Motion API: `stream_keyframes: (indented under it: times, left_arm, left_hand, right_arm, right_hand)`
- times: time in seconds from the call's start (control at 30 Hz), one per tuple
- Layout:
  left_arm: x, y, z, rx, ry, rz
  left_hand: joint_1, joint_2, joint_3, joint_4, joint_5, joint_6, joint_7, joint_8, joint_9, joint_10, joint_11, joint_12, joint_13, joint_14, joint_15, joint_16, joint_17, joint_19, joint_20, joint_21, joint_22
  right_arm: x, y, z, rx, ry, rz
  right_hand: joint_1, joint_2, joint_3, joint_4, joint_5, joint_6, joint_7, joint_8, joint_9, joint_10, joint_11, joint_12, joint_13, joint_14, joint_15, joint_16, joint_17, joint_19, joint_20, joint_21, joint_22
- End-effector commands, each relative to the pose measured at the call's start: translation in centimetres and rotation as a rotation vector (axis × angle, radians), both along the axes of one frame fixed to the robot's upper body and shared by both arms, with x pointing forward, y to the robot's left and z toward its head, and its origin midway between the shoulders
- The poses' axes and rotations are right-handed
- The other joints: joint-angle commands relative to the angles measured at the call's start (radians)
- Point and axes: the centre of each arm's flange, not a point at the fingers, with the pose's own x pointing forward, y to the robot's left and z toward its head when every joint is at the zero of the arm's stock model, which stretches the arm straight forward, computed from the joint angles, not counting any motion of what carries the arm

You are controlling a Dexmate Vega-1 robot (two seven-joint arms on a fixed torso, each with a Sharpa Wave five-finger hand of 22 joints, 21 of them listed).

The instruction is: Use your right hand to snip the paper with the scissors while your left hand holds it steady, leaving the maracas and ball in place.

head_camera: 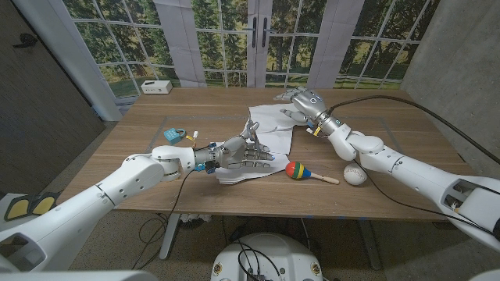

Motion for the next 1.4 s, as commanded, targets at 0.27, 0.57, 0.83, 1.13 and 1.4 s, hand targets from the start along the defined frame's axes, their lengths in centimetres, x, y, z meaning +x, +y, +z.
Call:
stream_keyframes:
  times: [0.27, 0.57, 0.83, 1.13, 1.4]
  left_arm:
    - [0.1, 0.0, 0.2, 0.010, -0.005, -0.011]
    - [0.2, 0.0, 0.3, 0.011, -0.005, -0.013]
    - [0.2, 0.0, 0.3, 0.009, -0.002, -0.010]
    - [0.1, 0.0, 0.1, 0.010, -0.004, -0.008]
    - [0.0, 0.0, 0.0, 0.007, -0.002, -0.006]
  left_hand:
    - [0.003, 0.006, 0.000, -0.004, 0.008, -0.027, 0.055, -0.001, 0.001, 0.073, -0.069, 0.007, 0.004, 0.002, -0.034, 0.005, 0.000, -0.001, -0.001, 0.007, 0.003]
    - [0.003, 0.006, -0.001, -0.004, 0.008, -0.020, 0.055, -0.001, 0.000, 0.077, -0.070, 0.009, 0.005, 0.002, -0.034, 0.005, 0.000, -0.002, -0.002, 0.006, 0.003]
    - [0.003, 0.007, -0.001, -0.003, 0.009, -0.022, 0.055, -0.002, 0.001, 0.076, -0.071, 0.008, 0.004, 0.003, -0.034, 0.005, 0.000, -0.001, -0.001, 0.007, 0.003]
    - [0.003, 0.007, -0.001, -0.003, 0.009, -0.020, 0.055, -0.003, 0.002, 0.076, -0.071, 0.007, 0.005, 0.003, -0.034, 0.005, 0.000, -0.002, -0.001, 0.007, 0.003]
    - [0.002, 0.008, -0.001, -0.003, 0.009, -0.017, 0.056, -0.003, 0.002, 0.078, -0.070, 0.008, 0.005, 0.004, -0.034, 0.006, 0.000, -0.002, -0.002, 0.007, 0.003]
  right_arm:
    - [1.5, 0.1, -0.1, -0.117, 0.185, -0.171]
    - [1.8, 0.2, -0.1, -0.142, 0.229, -0.193]
    - [2.4, 0.1, -0.2, -0.182, 0.289, -0.247]
    - [2.9, 0.2, -0.3, -0.217, 0.354, -0.292]
    - [3.3, 0.2, -0.3, -0.246, 0.433, -0.328]
  right_hand:
    - [-0.015, -0.005, -0.047, 0.007, -0.003, -0.155, -0.004, -0.009, -0.002, -0.132, -0.003, -0.003, 0.015, -0.192, -0.174, -0.011, -0.045, -0.073, -0.018, -0.115, -0.002]
    - [-0.028, -0.002, -0.062, 0.011, -0.002, -0.212, -0.005, -0.006, -0.003, -0.191, -0.003, -0.004, 0.019, -0.253, -0.172, -0.009, -0.078, -0.099, 0.021, -0.174, -0.003]
    - [-0.012, 0.000, -0.061, 0.000, -0.002, -0.263, -0.005, -0.010, -0.005, -0.256, -0.002, -0.015, 0.016, -0.294, -0.169, -0.009, -0.103, -0.108, 0.025, -0.214, -0.002]
    - [0.031, 0.007, -0.044, -0.011, 0.005, -0.391, 0.009, -0.013, -0.005, -0.383, -0.006, -0.021, 0.009, -0.368, -0.165, -0.007, -0.152, -0.137, 0.041, -0.299, -0.002]
    - [0.049, 0.013, -0.032, -0.012, 0.016, -0.490, 0.025, -0.012, -0.008, -0.492, -0.003, -0.029, -0.002, -0.441, -0.157, -0.009, -0.185, -0.173, 0.044, -0.362, -0.002]
